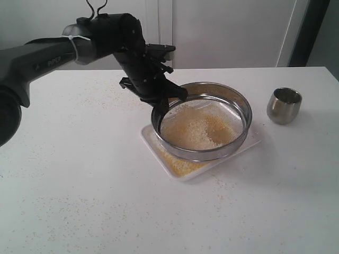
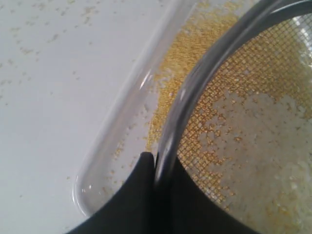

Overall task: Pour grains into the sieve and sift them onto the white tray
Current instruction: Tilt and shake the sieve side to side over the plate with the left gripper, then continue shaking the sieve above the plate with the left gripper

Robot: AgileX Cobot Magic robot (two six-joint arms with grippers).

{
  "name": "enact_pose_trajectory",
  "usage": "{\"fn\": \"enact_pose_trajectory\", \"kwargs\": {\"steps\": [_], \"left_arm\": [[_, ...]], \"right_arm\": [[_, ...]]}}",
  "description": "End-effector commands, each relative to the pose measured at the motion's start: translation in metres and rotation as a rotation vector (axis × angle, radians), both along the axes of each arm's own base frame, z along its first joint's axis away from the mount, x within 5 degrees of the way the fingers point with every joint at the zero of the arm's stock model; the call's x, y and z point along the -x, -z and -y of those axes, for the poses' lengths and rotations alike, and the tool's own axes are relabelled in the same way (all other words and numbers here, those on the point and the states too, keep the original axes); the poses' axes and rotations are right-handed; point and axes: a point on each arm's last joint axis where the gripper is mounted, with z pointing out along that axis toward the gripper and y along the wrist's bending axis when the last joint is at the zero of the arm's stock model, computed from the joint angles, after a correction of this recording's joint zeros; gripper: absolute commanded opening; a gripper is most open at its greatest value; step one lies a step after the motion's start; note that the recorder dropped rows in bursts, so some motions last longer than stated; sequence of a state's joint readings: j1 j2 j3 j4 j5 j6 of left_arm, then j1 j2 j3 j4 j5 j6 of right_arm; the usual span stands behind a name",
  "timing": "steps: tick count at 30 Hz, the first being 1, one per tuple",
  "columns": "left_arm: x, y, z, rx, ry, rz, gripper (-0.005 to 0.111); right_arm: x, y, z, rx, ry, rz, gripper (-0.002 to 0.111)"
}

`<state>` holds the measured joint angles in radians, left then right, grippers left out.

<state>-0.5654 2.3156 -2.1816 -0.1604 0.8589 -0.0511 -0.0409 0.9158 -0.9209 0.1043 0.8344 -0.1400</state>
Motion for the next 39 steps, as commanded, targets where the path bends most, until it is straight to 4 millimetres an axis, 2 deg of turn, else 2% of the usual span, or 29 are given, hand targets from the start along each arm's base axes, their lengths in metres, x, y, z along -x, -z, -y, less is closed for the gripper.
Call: {"fn": "enact_pose_trajectory", "kwargs": {"steps": [1, 2, 4, 5, 6, 7, 8, 9, 10, 11, 13, 15, 16, 17, 18, 19, 21, 23, 25, 27, 28, 30, 33, 35, 38, 39], "left_arm": [[-0.011, -0.005, -0.002, 0.064, -0.139, 0.05, 0.0], [-0.01, -0.002, -0.003, 0.095, -0.169, -0.021, 0.0], [0.003, -0.006, 0.006, 0.162, -0.007, -0.092, 0.0], [0.009, -0.009, 0.014, 0.154, 0.173, -0.026, 0.0], [0.009, -0.01, 0.016, 0.13, 0.213, 0.031, 0.0], [0.002, -0.01, 0.014, 0.112, 0.139, 0.071, 0.0], [-0.01, -0.003, 0.004, 0.048, -0.006, 0.103, 0.0], [-0.016, 0.001, -0.004, 0.046, -0.17, 0.073, 0.0], [-0.018, 0.004, -0.011, 0.037, -0.246, 0.026, 0.0], [-0.014, 0.005, -0.011, 0.027, -0.202, -0.013, 0.0], [0.001, -0.004, 0.001, 0.043, 0.008, -0.022, 0.0], [0.003, -0.011, 0.009, -0.004, 0.163, 0.128, 0.0], [-0.006, -0.012, 0.007, -0.028, 0.101, 0.208, 0.0], [-0.016, -0.009, 0.002, -0.022, -0.042, 0.238, 0.0], [-0.023, -0.005, -0.003, 0.015, -0.186, 0.211, 0.0], [-0.024, -0.002, -0.007, 0.032, -0.236, 0.167, 0.0], [-0.01, 0.0, -0.002, -0.006, -0.08, 0.082, 0.0], [0.003, -0.008, 0.003, -0.059, 0.083, 0.084, 0.0], [-0.003, -0.011, -0.002, -0.093, 0.031, 0.141, 0.0], [-0.017, -0.011, -0.006, 0.015, -0.138, 0.16, 0.0], [-0.019, -0.011, -0.003, 0.064, -0.152, 0.158, 0.0], [-0.015, -0.012, 0.002, 0.076, -0.107, 0.118, 0.0], [0.003, -0.013, -0.003, -0.04, -0.026, -0.029, 0.0], [0.008, -0.014, -0.006, -0.069, 0.009, -0.048, 0.0], [-0.017, -0.018, 0.007, 0.103, -0.09, 0.18, 0.0], [-0.024, -0.014, 0.009, 0.154, -0.16, 0.186, 0.0]], "right_arm": [[0.001, -0.001, 0.002, 0.001, 0.014, 0.014, 0.0], [0.001, -0.001, 0.002, 0.001, 0.014, 0.014, 0.0], [0.001, -0.001, 0.002, 0.001, 0.014, 0.014, 0.0], [0.001, -0.001, 0.002, 0.001, 0.014, 0.014, 0.0], [0.001, -0.001, 0.002, 0.001, 0.014, 0.014, 0.0], [0.001, -0.001, 0.002, 0.001, 0.014, 0.014, 0.0], [0.001, -0.001, 0.002, 0.001, 0.014, 0.014, 0.0], [0.001, -0.001, 0.002, 0.001, 0.014, 0.014, 0.0], [0.001, -0.001, 0.002, 0.001, 0.014, 0.014, 0.0], [0.001, -0.001, 0.002, 0.001, 0.014, 0.014, 0.0], [0.001, -0.001, 0.002, 0.001, 0.014, 0.014, 0.0], [0.001, -0.001, 0.002, 0.001, 0.014, 0.015, 0.0], [0.001, -0.001, 0.002, 0.001, 0.014, 0.015, 0.0], [0.001, -0.001, 0.002, 0.001, 0.014, 0.015, 0.0], [0.001, -0.001, 0.002, 0.001, 0.014, 0.015, 0.0], [0.001, -0.001, 0.002, 0.001, 0.014, 0.015, 0.0], [0.001, -0.001, 0.002, 0.001, 0.014, 0.015, 0.0], [0.001, -0.001, 0.002, 0.001, 0.014, 0.015, 0.0], [0.001, -0.001, 0.002, 0.001, 0.014, 0.015, 0.0], [0.001, -0.001, 0.002, 0.001, 0.014, 0.015, 0.0], [0.001, -0.001, 0.002, 0.001, 0.014, 0.015, 0.0], [0.001, -0.001, 0.002, 0.001, 0.014, 0.015, 0.0], [0.001, -0.001, 0.002, 0.001, 0.014, 0.015, 0.0], [0.001, -0.001, 0.002, 0.001, 0.014, 0.015, 0.0], [0.001, -0.001, 0.002, 0.001, 0.014, 0.015, 0.0], [0.001, -0.001, 0.002, 0.001, 0.014, 0.015, 0.0]]}}
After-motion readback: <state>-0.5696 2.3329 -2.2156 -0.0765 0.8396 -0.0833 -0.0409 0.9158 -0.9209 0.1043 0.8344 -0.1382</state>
